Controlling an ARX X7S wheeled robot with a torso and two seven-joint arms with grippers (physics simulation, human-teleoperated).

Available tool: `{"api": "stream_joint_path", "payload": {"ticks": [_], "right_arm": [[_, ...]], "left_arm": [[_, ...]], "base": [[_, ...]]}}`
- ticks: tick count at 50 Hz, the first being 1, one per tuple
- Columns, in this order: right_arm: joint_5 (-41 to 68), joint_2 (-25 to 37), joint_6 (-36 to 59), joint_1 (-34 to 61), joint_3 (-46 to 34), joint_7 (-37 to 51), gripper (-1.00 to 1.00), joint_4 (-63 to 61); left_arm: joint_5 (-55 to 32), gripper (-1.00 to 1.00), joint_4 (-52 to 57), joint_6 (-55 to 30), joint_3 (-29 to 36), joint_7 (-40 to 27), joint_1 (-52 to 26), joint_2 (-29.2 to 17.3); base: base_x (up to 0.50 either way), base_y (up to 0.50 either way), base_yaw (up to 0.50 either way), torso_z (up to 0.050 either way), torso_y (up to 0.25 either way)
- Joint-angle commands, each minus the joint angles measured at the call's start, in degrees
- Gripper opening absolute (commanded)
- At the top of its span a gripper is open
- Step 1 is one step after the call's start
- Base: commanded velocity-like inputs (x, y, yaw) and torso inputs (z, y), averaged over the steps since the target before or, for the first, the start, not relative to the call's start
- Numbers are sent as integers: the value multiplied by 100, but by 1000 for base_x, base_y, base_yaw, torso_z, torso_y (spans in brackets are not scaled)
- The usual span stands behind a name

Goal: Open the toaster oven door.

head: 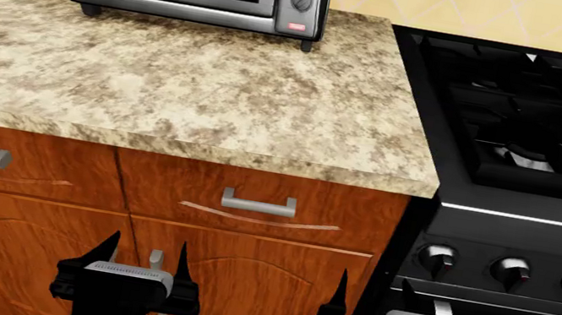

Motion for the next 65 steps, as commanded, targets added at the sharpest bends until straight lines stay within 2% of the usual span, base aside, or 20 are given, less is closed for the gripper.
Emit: {"api": "stream_joint_path", "payload": {"ticks": [1, 9, 24, 37, 49, 55, 61, 65], "right_arm": [[78, 90, 2, -2, -114, 120, 100, -15], [204, 234, -28, 3, -288, 288, 100, 0], [381, 407, 34, 14, -422, 445, 100, -101], [503, 676, 640, 425, -442, 473, 100, -630], [682, 1034, 1641, 1381, -361, 358, 100, -961], [731, 1198, 2042, 1933, -377, 244, 100, -889], [765, 1243, 2165, 2178, -391, 213, 100, -823], [785, 1248, 2181, 2227, -413, 201, 100, -802]], "left_arm": [[-95, 100, -16, 6, 112, -100, 3, -88], [-302, 100, 24, -35, 313, -191, 30, -239], [-432, 100, 479, -325, 515, -299, 72, -441], [-640, 100, 1578, -1305, 512, -274, -188, -781], [-983, 100, 2501, -3041, 499, -55, -1194, -1229], [-1116, 100, 2570, -3911, 441, -41, -1883, -1386], [-1075, 100, 2520, -4342, 439, -42, -2478, -1577], [-1086, 100, 2517, -4387, 416, -50, -2570, -1601]], "base": [[0, 0, 0, 0, 0], [0, 0, 0, 0, 0], [0, 0, 0, 49, 0], [0, 0, 0, 50, 0], [0, 0, 0, 50, 0], [0, 0, 0, 4, 0], [0, 0, 0, 0, 0], [0, 0, 0, 0, 0]]}}
